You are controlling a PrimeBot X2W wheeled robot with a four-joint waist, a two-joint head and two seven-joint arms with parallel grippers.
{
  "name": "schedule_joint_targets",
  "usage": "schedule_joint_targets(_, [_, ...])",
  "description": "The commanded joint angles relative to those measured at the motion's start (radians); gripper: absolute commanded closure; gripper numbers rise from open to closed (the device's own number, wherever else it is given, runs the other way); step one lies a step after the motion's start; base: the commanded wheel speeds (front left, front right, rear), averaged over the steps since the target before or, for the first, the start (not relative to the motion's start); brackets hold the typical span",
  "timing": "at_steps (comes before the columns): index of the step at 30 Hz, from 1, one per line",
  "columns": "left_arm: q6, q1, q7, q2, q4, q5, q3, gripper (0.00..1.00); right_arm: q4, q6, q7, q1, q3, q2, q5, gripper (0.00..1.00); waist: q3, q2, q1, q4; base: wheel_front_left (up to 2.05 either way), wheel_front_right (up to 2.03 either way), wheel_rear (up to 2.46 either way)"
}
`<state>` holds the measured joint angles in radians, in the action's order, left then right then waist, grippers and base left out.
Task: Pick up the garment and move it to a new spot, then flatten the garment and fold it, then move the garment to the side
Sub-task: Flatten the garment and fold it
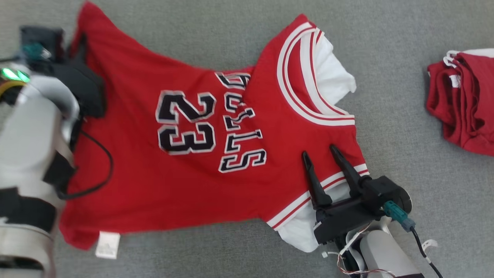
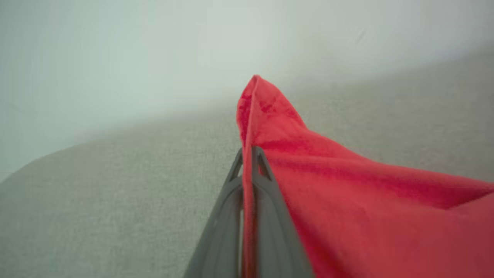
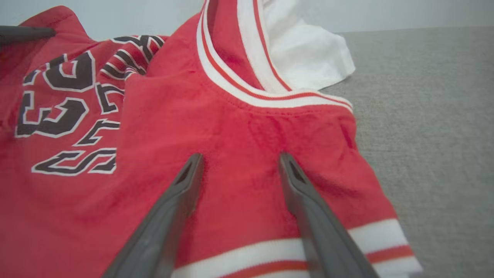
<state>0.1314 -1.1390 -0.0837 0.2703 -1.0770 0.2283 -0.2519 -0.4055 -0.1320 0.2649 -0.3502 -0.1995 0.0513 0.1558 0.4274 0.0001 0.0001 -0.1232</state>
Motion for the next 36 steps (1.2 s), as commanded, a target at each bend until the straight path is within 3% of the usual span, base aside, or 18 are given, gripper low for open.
schedule_joint_targets(1, [-0.003, -0.019, -0.006, 0.015, 0.003, -0.007, 0.002, 1.0, -0.008, 0.003, -0.002, -0.005, 0.0, -0.001, 0.009, 0.0, 0.037, -0.0001, -0.0001, -0.032, 0.0, 0.0, 0.0])
schedule_joint_targets(8, [-0.029, -0.153, -0.054, 0.11, 0.006, -0.046, -0.018, 1.0, 0.0, 0.004, -0.005, -0.022, -0.003, 0.003, 0.041, 0.0, 0.116, -0.0001, -0.0001, -0.092, 0.0, 0.0, 0.0])
schedule_joint_targets(16, [-0.089, -0.222, -0.132, 0.166, -0.011, -0.075, -0.024, 1.0, 0.006, 0.005, -0.01, -0.032, -0.013, 0.007, 0.068, 0.0, 0.165, -0.0001, -0.0001, -0.127, 0.0, 0.0, 0.0])
schedule_joint_targets(17, [-0.092, -0.214, -0.139, 0.165, -0.018, -0.072, -0.023, 0.63, 0.004, 0.005, -0.01, -0.032, -0.011, 0.008, 0.07, 0.0, 0.165, -0.0001, -0.0001, -0.127, 0.0, 0.0, 0.0])
schedule_joint_targets(18, [-0.095, -0.205, -0.148, 0.162, -0.023, -0.068, -0.022, 0.0, 0.005, 0.005, -0.012, -0.031, -0.008, 0.009, 0.07, 0.0, 0.162, -0.0001, -0.0001, -0.124, 0.0, 0.0, 0.0])
schedule_joint_targets(26, [-0.112, -0.069, -0.18, 0.107, -0.033, -0.019, -0.002, 0.0, 0.018, 0.005, -0.008, -0.014, 0.002, 0.006, 0.046, 0.0, 0.068, -0.0001, -0.0001, -0.088, 0.0, 0.0, 0.0])
schedule_joint_targets(36, [-0.14, 0.271, -0.182, 0.036, 0.188, 0.052, 0.107, 0.0, 0.017, 0.003, -0.001, 0.049, -0.001, 0.0, 0.02, 0.0, -0.136, -0.0001, -0.0001, -0.056, 0.0, 0.0, 0.0])
